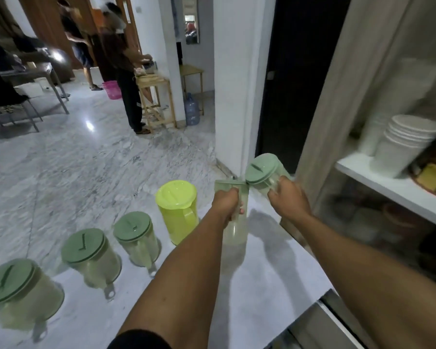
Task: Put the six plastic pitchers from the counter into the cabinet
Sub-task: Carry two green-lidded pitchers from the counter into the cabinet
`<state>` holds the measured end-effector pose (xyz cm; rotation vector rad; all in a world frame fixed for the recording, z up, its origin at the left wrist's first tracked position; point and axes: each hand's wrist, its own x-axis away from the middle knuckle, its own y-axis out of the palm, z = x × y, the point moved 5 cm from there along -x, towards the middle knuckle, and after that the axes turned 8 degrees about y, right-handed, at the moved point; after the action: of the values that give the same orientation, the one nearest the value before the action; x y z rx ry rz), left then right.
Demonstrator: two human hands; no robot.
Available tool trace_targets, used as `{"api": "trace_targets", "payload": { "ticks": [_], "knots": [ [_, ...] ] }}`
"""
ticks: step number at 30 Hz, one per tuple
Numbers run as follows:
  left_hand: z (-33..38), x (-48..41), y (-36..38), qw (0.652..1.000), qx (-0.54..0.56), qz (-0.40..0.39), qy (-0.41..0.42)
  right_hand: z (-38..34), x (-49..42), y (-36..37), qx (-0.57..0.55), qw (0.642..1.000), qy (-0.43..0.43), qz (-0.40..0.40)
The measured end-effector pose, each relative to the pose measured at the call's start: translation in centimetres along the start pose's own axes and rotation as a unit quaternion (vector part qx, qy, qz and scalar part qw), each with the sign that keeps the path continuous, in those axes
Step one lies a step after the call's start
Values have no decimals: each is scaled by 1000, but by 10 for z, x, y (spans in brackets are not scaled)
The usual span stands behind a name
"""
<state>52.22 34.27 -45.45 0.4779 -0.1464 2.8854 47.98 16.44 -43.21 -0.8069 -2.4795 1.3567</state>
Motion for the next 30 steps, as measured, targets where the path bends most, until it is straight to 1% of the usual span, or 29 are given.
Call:
{"api": "trace_targets", "payload": {
  "ticks": [3,7,10,13,17,23,27,30],
  "knots": [
    [24,47,13,997,-17,-50,48,5,51,-65,25,998,-16,64],
    [43,121,34,987,-28,-120,100,20,132,-144,50,988,-10,144],
    [55,178,54,976,-43,-177,121,38,192,-194,55,984,8,172],
    [72,238,84,957,-69,-237,155,64,248,-251,77,974,32,210],
    [97,319,142,928,-90,-299,203,104,318,-333,81,958,69,265],
    [124,456,234,881,-90,-383,262,180,429,-456,41,931,114,344],
    [123,546,302,854,-80,-434,275,245,499,-529,53,907,148,390],
    [108,609,356,844,-49,-455,280,294,543,-570,45,887,190,420]
  ]
}}
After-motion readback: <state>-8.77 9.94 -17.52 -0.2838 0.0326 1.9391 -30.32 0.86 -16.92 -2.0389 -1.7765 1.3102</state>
